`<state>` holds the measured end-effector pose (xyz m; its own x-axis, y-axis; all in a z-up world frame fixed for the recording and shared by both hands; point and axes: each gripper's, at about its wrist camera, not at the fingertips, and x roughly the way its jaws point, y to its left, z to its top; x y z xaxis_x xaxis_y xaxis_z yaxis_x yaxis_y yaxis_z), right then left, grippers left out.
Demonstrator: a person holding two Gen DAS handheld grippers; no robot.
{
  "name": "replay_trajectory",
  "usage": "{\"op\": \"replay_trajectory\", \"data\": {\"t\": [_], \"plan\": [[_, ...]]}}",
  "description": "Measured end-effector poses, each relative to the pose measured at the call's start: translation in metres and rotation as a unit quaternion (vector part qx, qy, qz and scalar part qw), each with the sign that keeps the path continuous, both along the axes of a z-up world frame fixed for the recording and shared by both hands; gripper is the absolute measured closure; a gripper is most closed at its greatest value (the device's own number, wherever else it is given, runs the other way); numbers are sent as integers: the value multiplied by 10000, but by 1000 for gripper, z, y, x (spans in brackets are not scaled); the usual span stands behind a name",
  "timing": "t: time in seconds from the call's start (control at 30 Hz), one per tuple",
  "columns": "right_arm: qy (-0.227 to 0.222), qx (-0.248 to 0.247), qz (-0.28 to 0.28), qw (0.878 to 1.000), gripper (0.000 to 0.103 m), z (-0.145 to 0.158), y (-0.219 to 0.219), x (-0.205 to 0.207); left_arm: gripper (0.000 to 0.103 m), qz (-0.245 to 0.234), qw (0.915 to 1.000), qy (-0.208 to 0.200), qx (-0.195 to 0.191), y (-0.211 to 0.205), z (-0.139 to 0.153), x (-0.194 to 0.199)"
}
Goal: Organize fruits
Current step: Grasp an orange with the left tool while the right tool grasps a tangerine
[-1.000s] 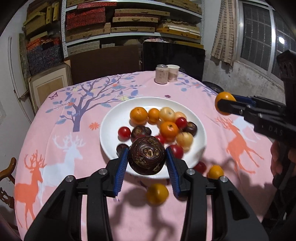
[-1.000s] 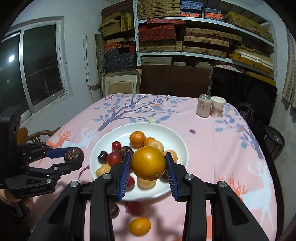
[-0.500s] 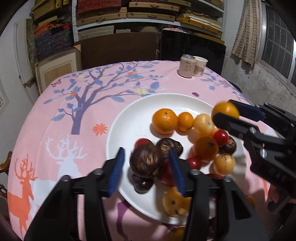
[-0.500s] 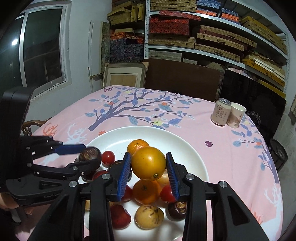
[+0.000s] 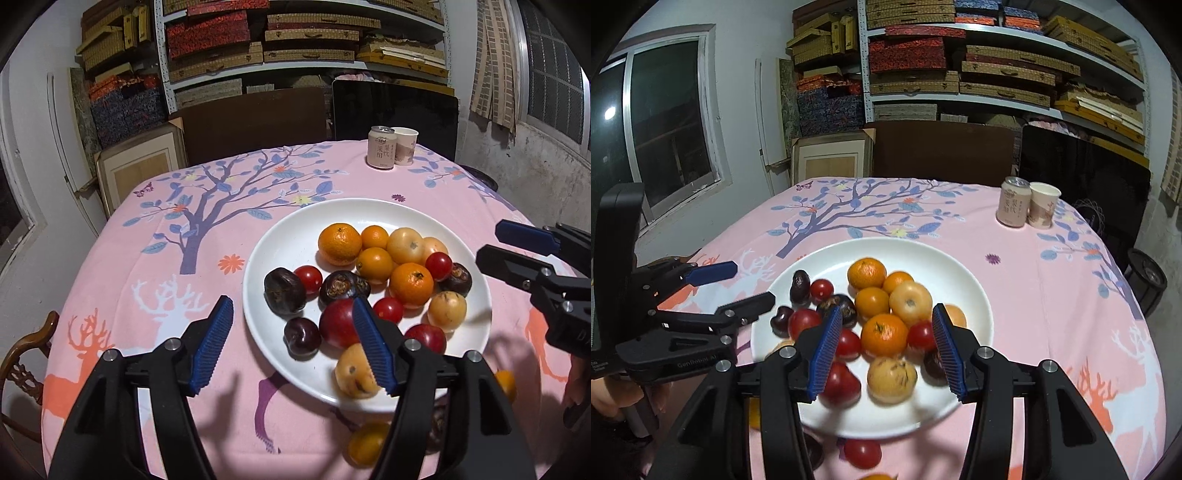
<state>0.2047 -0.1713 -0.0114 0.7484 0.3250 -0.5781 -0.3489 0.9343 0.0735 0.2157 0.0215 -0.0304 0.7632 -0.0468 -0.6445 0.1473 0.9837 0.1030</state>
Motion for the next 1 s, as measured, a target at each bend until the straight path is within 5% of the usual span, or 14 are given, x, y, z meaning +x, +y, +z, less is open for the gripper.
{"op": "replay_trajectory", "data": {"t": [0.3, 0.53, 0.7, 0.77, 0.9, 1.0], "plan": [[391, 182, -50, 9991, 51, -22, -23, -46, 33, -58, 9999, -65, 68, 0, -6, -49], [666, 224, -125, 9975, 49, -43, -38, -71, 29, -503, 9975, 436, 226, -6, -40, -84], [780, 179, -134, 9967, 49, -52, -39, -73, 29, -612, 9954, 712, 211, -12, -56, -74], [784, 133, -111, 9968, 49, -53, -37, -73, 35, -665, 9945, 786, 167, -15, -59, -67], [780, 14, -93, 9969, 49, -56, -34, -71, 64, -883, 9905, 1053, 110, -23, -72, -56], [831, -55, -25, 9965, 49, -58, -34, -71, 65, -993, 9902, 979, 113, -26, -69, -62]]}}
